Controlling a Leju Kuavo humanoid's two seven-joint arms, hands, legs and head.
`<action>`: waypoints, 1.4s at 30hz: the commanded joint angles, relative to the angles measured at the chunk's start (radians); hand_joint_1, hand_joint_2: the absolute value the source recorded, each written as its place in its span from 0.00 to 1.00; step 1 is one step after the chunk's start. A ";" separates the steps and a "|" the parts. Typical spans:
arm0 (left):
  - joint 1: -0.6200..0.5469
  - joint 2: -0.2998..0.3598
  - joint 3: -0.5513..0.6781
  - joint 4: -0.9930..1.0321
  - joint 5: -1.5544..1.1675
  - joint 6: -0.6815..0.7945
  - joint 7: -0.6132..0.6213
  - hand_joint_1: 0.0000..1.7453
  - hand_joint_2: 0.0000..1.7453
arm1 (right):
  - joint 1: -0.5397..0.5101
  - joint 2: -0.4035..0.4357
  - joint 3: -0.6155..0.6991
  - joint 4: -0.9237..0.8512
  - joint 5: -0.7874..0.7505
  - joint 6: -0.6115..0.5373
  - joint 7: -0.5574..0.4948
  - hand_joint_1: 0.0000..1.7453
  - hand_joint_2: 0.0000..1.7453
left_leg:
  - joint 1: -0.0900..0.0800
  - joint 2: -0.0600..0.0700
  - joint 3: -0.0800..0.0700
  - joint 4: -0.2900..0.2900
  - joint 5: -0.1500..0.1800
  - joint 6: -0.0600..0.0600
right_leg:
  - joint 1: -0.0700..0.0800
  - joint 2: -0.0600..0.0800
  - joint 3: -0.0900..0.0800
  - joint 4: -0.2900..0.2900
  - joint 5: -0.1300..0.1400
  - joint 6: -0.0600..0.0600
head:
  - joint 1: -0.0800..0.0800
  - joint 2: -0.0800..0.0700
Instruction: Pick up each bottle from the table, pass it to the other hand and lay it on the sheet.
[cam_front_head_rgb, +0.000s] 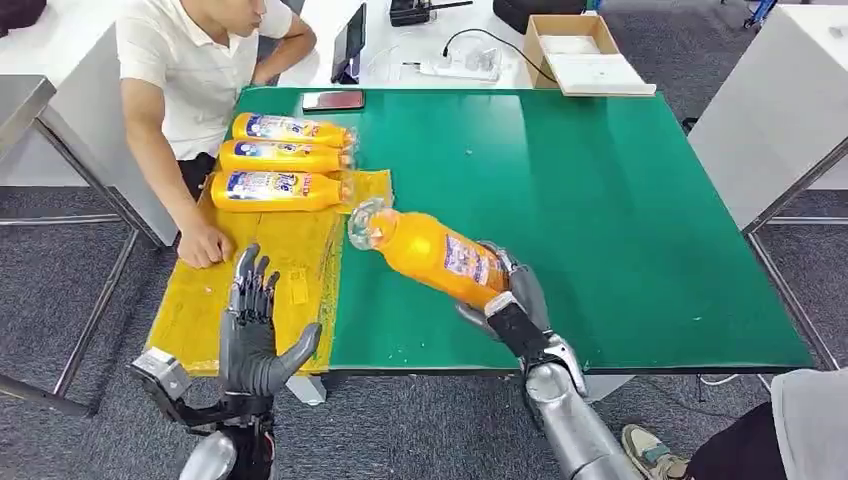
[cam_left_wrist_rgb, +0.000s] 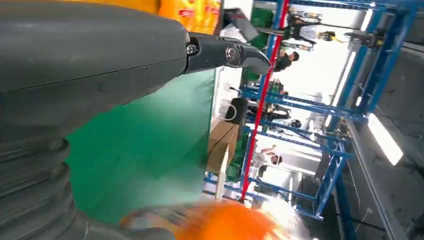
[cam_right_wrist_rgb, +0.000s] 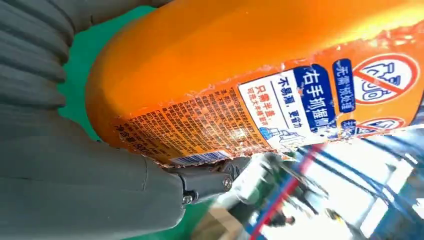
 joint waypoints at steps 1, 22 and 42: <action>0.010 -0.005 -0.011 0.005 -0.001 0.000 -0.002 0.00 1.00 | 0.071 0.018 -0.004 -0.219 -0.027 -0.007 0.000 1.00 1.00 | 0.000 0.001 0.001 0.000 -0.001 -0.001 | 0.000 0.000 0.001 0.000 -0.001 -0.001 | 0.000 0.000; 0.017 0.011 -0.060 0.026 -0.024 -0.020 -0.016 0.00 1.00 | 0.104 0.041 0.051 -0.240 -0.068 -0.004 -0.024 1.00 1.00 | 0.001 0.002 0.003 -0.001 -0.001 -0.002 | 0.001 0.000 0.003 -0.001 -0.001 -0.002 | 0.000 0.000; -0.038 -0.008 -0.136 0.114 0.056 -0.200 0.037 0.00 1.00 | -0.010 0.092 0.373 0.086 0.067 0.135 0.001 1.00 1.00 | 0.001 0.006 0.004 -0.002 -0.001 -0.002 | 0.001 0.003 0.003 -0.002 0.001 -0.002 | 0.000 0.000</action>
